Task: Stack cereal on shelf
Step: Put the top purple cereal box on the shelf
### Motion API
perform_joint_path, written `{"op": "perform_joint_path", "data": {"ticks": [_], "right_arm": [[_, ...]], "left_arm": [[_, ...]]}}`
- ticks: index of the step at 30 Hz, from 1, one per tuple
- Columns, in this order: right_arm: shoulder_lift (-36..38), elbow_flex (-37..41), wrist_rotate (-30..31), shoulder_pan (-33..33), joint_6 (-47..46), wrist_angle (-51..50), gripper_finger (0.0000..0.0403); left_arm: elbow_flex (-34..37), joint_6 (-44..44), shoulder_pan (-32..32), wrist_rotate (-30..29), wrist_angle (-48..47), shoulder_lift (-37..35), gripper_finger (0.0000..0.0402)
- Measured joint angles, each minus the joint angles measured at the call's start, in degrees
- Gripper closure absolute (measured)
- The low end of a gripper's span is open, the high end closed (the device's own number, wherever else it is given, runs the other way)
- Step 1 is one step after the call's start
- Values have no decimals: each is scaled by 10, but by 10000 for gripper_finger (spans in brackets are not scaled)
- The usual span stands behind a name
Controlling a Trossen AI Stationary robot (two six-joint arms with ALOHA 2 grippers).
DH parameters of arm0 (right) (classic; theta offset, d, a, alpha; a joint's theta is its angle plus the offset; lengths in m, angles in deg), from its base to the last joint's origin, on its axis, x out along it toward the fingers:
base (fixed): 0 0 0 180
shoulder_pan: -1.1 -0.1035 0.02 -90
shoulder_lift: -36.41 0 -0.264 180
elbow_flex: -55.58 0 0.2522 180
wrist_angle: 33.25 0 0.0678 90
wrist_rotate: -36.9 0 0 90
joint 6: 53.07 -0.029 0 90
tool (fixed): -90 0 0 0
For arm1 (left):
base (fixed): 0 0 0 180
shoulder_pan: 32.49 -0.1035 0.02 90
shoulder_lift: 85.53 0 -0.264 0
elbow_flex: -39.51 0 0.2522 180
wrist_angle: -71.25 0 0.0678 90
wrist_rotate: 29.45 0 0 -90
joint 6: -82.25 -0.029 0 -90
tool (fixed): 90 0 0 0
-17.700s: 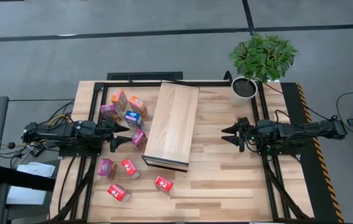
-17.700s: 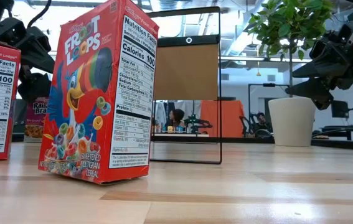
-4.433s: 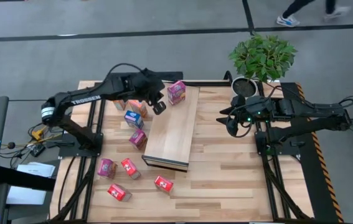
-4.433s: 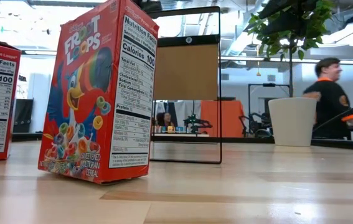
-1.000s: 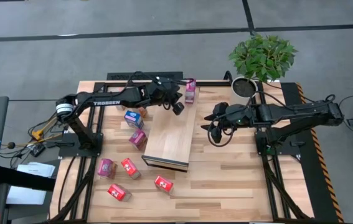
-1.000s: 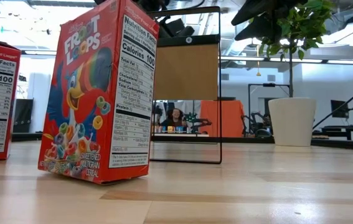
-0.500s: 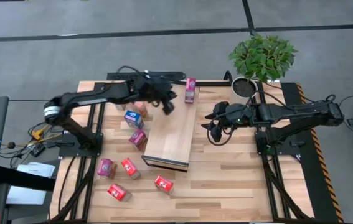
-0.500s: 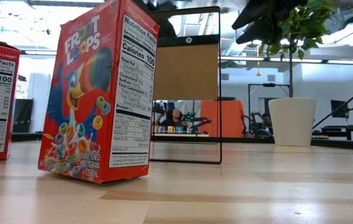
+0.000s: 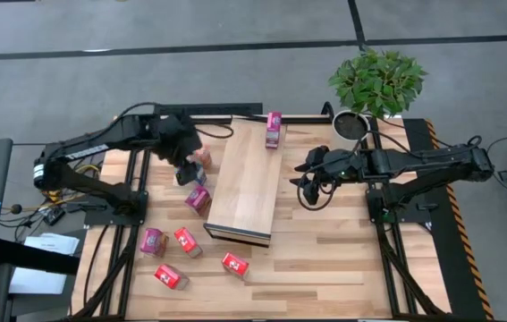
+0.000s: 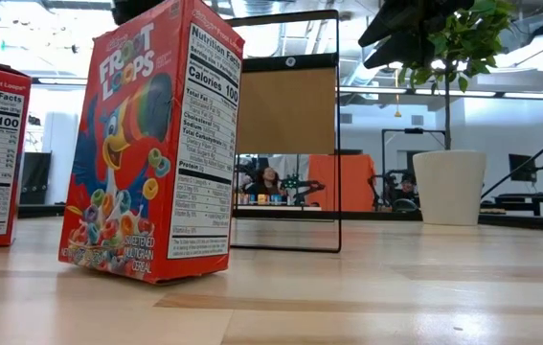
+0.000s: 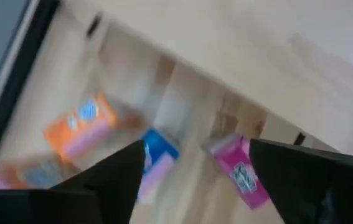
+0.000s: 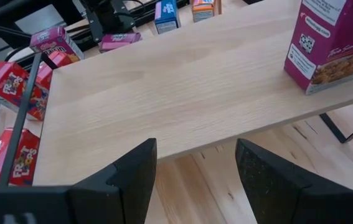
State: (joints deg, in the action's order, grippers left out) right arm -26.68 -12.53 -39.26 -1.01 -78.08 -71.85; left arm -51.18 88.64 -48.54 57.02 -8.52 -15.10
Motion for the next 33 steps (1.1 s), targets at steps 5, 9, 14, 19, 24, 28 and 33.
{"op": "perform_joint_path", "data": {"ticks": [5, 9, 14, 19, 24, 28, 33], "right_arm": [[0, 0, 0, 0, 0, 0, 158], [0, 0, 0, 0, -4, 0, 158], [0, 0, 0, 0, -4, 0, 158], [0, 0, 0, 0, -5, 0, 158], [0, 0, 0, 0, -5, -1, 158], [0, 0, 0, 0, -5, 0, 158], [0, 0, 0, -1, -5, 0, 158]], "left_arm": [[53, 125, 65, -25, -3, -28, 102], [82, 199, 136, -87, -1, -31, 102], [99, 285, 206, -151, 6, -21, 102], [115, 363, 252, -183, 20, -1, 102], [124, 385, 285, -213, 29, 45, 102], [124, 394, 297, -225, 27, 86, 102], [124, 396, 304, -225, 24, 122, 102]]}}
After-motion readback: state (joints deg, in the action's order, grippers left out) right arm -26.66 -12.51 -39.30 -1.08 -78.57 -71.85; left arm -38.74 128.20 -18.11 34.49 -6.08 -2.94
